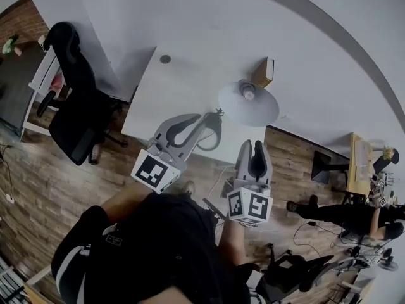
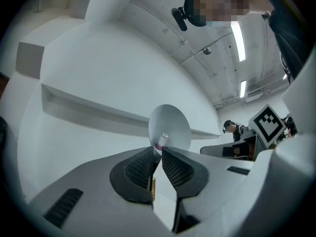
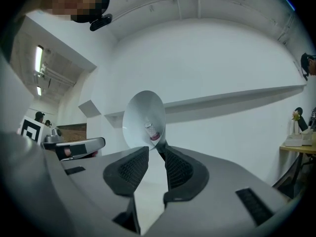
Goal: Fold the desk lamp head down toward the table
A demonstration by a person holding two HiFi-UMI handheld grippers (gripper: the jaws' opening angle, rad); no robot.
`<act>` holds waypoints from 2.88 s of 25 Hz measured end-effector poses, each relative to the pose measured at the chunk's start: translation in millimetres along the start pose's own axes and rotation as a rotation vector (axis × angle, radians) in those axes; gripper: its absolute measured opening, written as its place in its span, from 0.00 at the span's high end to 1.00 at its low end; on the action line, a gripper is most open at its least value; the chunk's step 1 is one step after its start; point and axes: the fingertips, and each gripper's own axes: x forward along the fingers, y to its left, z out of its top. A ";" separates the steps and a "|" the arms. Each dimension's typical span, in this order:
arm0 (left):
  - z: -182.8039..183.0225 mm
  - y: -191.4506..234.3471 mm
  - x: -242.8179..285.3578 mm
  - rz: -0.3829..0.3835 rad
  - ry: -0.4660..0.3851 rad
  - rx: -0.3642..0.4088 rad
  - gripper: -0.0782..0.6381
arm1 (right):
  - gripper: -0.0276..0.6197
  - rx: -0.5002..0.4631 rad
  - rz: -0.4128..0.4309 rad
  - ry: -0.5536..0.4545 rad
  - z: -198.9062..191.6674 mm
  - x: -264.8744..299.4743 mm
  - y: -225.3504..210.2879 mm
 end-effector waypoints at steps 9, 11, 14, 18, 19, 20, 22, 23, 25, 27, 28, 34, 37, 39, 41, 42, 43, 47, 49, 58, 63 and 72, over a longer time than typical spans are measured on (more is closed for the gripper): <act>5.7 12.6 36.6 -0.030 -0.006 -0.011 0.74 | 0.77 -0.012 0.009 -0.065 26.8 23.7 -9.7; 4.6 15.4 45.6 -0.037 0.000 -0.003 0.74 | 0.77 -0.011 0.008 -0.072 30.1 28.9 -12.1; 4.2 17.5 54.3 -0.053 0.009 -0.013 0.73 | 0.80 -0.010 0.017 -0.076 32.9 34.8 -10.9; 7.8 17.5 62.2 -0.071 0.004 -0.018 0.74 | 0.83 -0.015 0.022 -0.074 34.0 40.2 -10.2; 9.1 16.9 63.8 -0.073 0.001 -0.017 0.75 | 0.85 -0.014 0.024 -0.074 34.2 40.7 -10.1; 10.0 16.4 64.9 -0.073 0.000 -0.015 0.76 | 0.87 -0.011 0.026 -0.074 34.0 41.0 -9.8; 10.2 15.7 65.9 -0.072 0.000 -0.013 0.79 | 0.91 -0.006 0.030 -0.073 32.6 40.8 -9.5; 9.9 15.2 65.8 -0.073 -0.001 -0.017 0.80 | 0.91 -0.005 0.031 -0.074 32.0 40.3 -9.5; 9.4 14.9 64.9 -0.076 -0.006 -0.031 0.81 | 0.91 -0.002 0.036 -0.077 31.2 39.6 -9.7; 8.9 15.3 63.9 -0.077 -0.009 -0.042 0.81 | 0.90 0.008 0.040 -0.073 30.1 39.0 -9.9; 8.4 15.3 63.6 -0.077 -0.009 -0.047 0.82 | 0.90 0.013 0.042 -0.070 29.6 38.6 -10.3; -0.2 13.7 56.9 -0.073 -0.013 -0.059 0.83 | 0.90 0.010 0.043 -0.050 19.8 33.4 -9.4; -5.2 12.3 52.0 -0.065 -0.015 -0.056 0.83 | 0.90 0.009 0.045 -0.039 14.0 29.4 -8.2; -9.1 12.0 48.7 -0.059 -0.012 -0.054 0.83 | 0.90 0.011 0.045 -0.031 9.3 27.4 -6.8; -12.3 11.4 46.9 -0.057 -0.012 -0.051 0.84 | 0.90 0.014 0.046 -0.026 5.5 26.0 -6.7; -13.5 10.7 46.3 -0.058 -0.015 -0.053 0.84 | 0.90 0.015 0.046 -0.026 4.1 25.1 -7.0; -14.3 10.1 45.7 -0.060 -0.018 -0.054 0.84 | 0.90 0.016 0.046 -0.027 3.1 24.2 -7.1; -18.7 10.2 42.3 -0.065 -0.021 -0.063 0.84 | 0.91 0.020 0.045 -0.024 -1.9 22.3 -5.3; -22.9 11.5 40.7 -0.063 -0.016 -0.069 0.84 | 0.91 0.021 0.045 -0.017 -6.5 22.5 -4.3; -41.5 10.2 34.5 -0.056 0.023 -0.063 0.85 | 0.91 0.034 0.043 0.013 -26.7 20.3 -4.6; -61.3 9.0 25.3 -0.054 0.067 -0.056 0.85 | 0.92 0.030 0.042 0.052 -48.2 15.7 -2.6; -94.1 9.7 22.0 -0.064 0.069 0.004 0.85 | 0.92 -0.029 0.030 0.098 -83.2 17.1 -5.7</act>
